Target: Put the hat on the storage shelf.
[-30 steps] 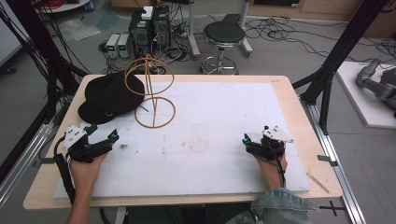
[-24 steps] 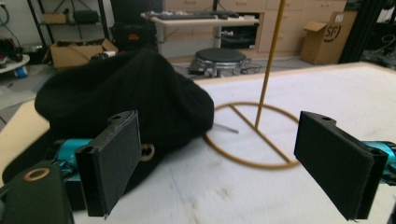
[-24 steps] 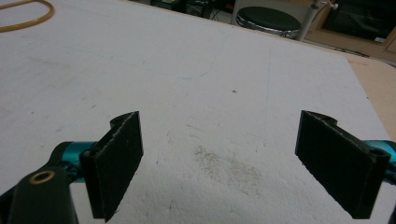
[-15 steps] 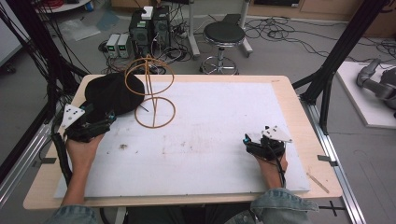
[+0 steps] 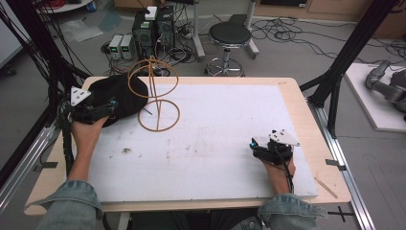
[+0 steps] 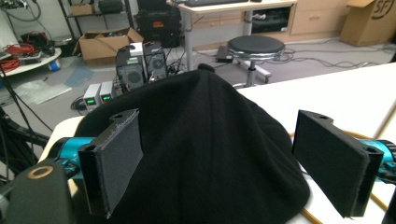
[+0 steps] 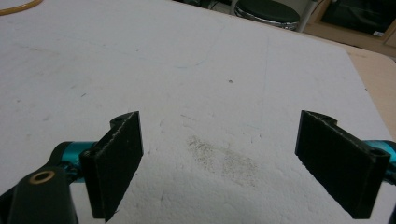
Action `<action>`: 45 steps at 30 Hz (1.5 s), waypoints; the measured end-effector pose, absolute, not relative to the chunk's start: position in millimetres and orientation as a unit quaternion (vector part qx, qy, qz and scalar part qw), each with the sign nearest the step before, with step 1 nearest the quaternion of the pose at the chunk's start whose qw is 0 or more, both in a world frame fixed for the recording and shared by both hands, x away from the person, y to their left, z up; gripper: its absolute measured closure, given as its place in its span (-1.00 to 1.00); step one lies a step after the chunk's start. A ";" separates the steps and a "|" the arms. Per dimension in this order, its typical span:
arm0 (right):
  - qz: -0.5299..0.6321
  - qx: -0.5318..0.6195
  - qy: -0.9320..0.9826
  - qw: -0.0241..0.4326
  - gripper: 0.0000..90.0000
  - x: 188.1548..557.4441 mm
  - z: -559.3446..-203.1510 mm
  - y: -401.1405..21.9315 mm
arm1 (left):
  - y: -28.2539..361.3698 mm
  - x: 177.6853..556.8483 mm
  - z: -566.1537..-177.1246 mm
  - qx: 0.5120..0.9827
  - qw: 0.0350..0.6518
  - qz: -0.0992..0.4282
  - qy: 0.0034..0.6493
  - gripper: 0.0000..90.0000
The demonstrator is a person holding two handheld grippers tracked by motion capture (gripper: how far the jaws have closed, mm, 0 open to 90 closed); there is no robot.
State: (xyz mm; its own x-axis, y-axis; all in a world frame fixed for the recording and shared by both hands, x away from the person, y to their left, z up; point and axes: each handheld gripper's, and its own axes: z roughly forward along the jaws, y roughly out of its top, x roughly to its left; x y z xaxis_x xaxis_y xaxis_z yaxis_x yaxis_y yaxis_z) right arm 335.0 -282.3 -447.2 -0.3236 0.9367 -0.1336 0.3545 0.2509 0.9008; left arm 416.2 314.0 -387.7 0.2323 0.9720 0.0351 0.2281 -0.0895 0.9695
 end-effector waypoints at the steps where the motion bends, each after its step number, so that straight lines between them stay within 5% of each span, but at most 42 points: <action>1: 0.405 0.459 0.706 0.357 -0.67 334.6 -447.0 -282.7 | 314.0 421.1 -386.8 0.628 0.469 0.392 0.482 -0.64; 18: 0.409 0.459 0.706 0.353 -0.67 334.9 -447.8 -285.5 | 291.9 481.4 -384.6 0.655 0.435 0.386 0.483 -0.63; 33: 0.410 0.460 0.705 0.351 -0.67 334.9 -447.9 -285.6 | 283.9 496.1 -395.1 0.663 0.406 0.396 0.490 -0.54; 41: 0.411 0.462 0.704 0.349 -0.67 334.7 -447.8 -285.8 | 284.2 497.2 -398.1 0.674 0.385 0.386 0.499 -0.16; 45: 0.412 0.462 0.704 0.349 -0.67 334.8 -447.7 -286.0 | 283.3 497.0 -398.5 0.680 0.376 0.389 0.496 0.21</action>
State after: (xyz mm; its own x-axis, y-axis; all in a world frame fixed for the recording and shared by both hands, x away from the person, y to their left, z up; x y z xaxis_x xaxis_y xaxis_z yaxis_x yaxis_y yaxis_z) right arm 334.8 -286.0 -447.7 -0.3297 0.9376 -0.1105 0.3638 0.2341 0.9016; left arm 497.0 283.3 -398.5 0.2065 0.9660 0.1559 0.3814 -0.2262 0.8963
